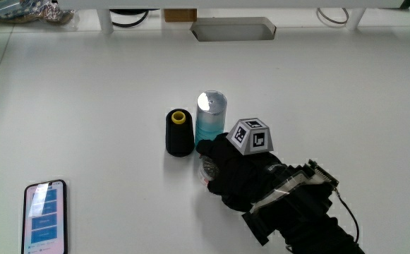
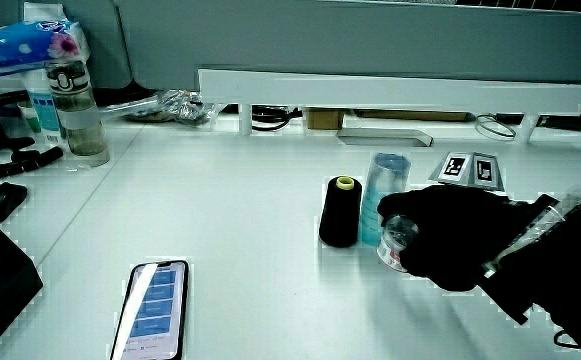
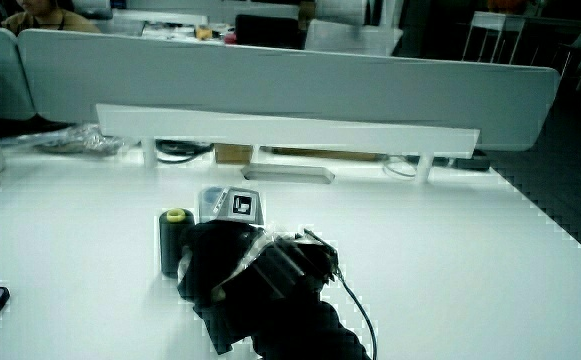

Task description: Place paper clip

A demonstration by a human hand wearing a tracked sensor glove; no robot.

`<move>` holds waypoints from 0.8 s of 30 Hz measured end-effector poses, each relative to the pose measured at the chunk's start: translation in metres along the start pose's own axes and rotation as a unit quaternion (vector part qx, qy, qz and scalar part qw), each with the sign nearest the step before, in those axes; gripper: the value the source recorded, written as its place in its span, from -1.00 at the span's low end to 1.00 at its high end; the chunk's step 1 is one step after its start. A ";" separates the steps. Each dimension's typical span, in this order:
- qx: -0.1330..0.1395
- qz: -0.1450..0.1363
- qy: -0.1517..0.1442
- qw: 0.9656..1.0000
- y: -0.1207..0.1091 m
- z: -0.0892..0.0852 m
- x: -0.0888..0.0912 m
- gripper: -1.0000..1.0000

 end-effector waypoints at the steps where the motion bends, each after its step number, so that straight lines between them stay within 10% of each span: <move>1: -0.004 0.005 -0.002 1.000 0.001 -0.001 -0.003 0.00; 24: -0.042 -0.016 -0.014 0.999 0.025 -0.030 -0.005 0.00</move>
